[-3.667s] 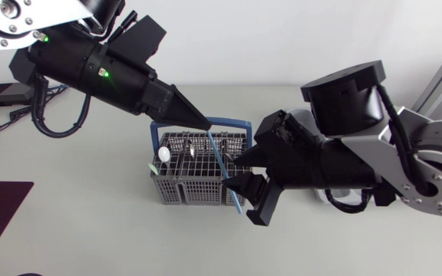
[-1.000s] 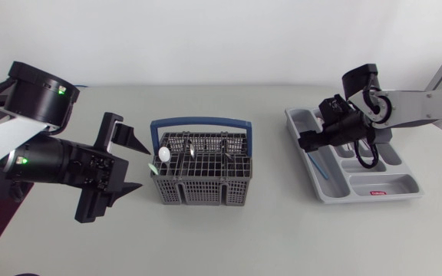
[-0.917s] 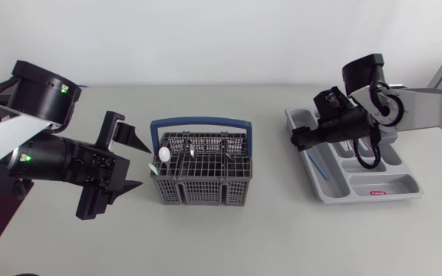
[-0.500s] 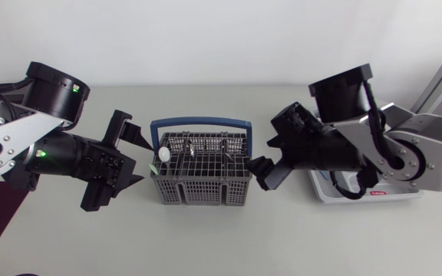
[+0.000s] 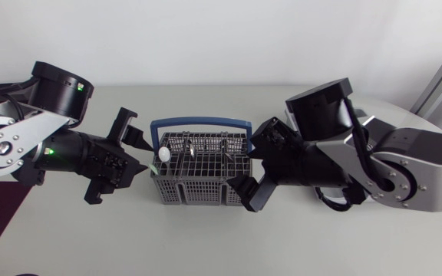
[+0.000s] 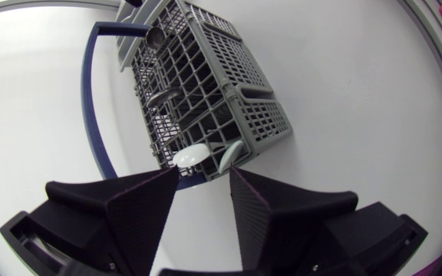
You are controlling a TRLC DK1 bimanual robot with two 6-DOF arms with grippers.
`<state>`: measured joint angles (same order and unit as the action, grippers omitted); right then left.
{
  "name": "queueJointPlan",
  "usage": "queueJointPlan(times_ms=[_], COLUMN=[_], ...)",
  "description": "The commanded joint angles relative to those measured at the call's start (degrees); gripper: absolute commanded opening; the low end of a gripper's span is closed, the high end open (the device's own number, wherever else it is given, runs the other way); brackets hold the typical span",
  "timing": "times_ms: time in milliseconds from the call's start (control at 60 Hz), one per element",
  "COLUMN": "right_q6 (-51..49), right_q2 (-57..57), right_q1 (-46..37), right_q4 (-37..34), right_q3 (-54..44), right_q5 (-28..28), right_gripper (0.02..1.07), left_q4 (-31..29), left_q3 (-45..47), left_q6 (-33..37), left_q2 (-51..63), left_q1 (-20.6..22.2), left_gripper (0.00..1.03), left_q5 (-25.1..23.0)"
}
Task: Unload the cutlery basket into the drawer organizer.
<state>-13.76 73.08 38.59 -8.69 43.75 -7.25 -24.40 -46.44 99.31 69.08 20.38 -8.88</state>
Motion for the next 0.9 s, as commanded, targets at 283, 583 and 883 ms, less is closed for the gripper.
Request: queueJointPlan(times_ms=[283,583,883], right_q6=[-0.92,-0.66,-0.39], right_q2=[0.57,1.72,3.74], right_q1=[2.37,6.76,11.33], right_q4=[0.95,2.01,2.98], right_q3=[-1.56,-1.38,-1.73], right_q5=[0.92,1.01,0.92], right_gripper=[1.02,1.02,1.02], left_q4=[0.5,0.41,0.41], left_q3=[1.26,2.05,2.14], left_q6=[3.61,4.14,4.23], left_q2=[2.46,2.55,2.64], left_q1=[1.15,0.98,1.59], left_gripper=[0.45,0.42,0.35], left_q5=[1.06,1.33,2.21])
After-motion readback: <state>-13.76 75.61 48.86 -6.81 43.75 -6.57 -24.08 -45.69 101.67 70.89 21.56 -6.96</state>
